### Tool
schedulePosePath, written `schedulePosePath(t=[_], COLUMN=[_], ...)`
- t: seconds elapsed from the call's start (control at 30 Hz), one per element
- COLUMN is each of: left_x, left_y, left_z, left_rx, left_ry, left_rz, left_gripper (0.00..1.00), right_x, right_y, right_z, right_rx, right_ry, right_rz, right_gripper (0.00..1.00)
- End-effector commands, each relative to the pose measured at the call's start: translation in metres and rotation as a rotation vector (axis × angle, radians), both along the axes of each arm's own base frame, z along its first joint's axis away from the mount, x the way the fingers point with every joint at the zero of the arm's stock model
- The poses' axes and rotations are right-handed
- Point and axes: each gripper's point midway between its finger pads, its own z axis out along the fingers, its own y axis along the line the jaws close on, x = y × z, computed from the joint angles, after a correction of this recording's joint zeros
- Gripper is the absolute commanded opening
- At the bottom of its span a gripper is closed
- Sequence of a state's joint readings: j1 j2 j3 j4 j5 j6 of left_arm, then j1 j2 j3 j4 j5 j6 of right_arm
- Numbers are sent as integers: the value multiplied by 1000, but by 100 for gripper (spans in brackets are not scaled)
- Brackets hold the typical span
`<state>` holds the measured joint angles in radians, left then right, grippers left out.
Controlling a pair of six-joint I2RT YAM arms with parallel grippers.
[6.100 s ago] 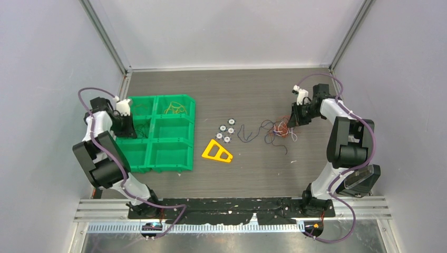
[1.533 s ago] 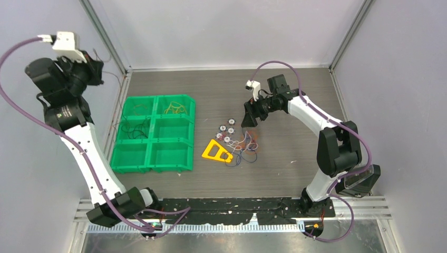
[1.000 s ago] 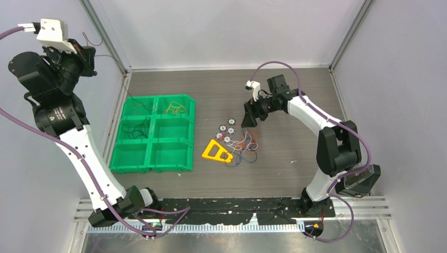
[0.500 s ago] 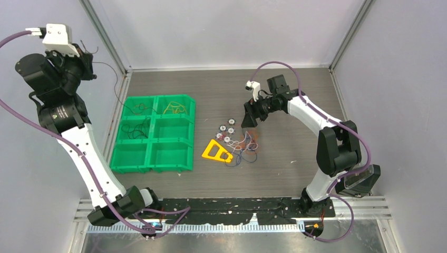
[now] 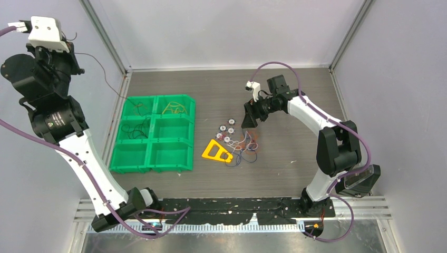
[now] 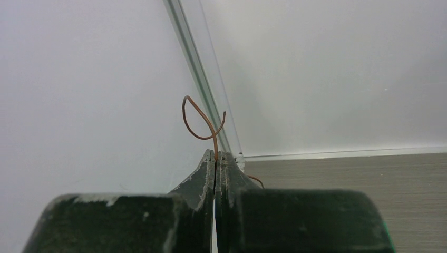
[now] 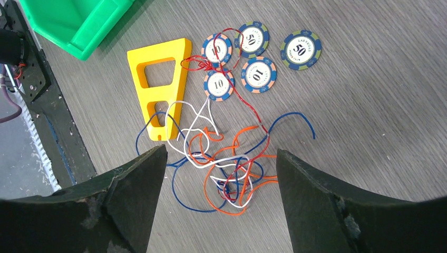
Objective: Untangle the cables
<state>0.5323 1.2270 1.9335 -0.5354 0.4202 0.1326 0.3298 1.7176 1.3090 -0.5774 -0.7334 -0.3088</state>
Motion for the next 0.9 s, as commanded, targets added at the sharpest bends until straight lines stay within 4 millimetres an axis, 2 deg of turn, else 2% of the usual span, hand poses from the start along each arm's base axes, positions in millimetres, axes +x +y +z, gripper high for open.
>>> schedulePosePath(t=[0.0, 0.1, 0.33, 0.47, 0.6, 0.73, 0.8, 0.87], left_x=[-13, -16, -32, -39, -50, -56, -52, -44], left_y=[8, 14, 24, 12, -13, -6, 3, 9], left_z=[17, 20, 49, 67, 101, 120, 116, 98], left_rx=[68, 78, 92, 48, 16, 11, 31, 34], left_ry=[-57, -70, -168, -226, -334, -373, -342, -279], left_rz=[72, 113, 210, 169, 62, 106, 151, 162], left_gripper=[0, 0, 0, 0, 0, 0, 0, 0], right_x=[0, -1, -1, -1, -1, -1, -2, -2], right_y=[0, 0, 0, 0, -1, -1, -1, -1], right_z=[6, 6, 6, 7, 7, 8, 8, 8], right_rx=[7, 5, 5, 5, 3, 2, 2, 2], right_ry=[-17, -14, -15, -12, -17, -18, -17, -17], right_rz=[2, 1, 1, -2, -2, -3, -2, 0], right_gripper=[81, 81, 81, 81, 81, 81, 81, 81])
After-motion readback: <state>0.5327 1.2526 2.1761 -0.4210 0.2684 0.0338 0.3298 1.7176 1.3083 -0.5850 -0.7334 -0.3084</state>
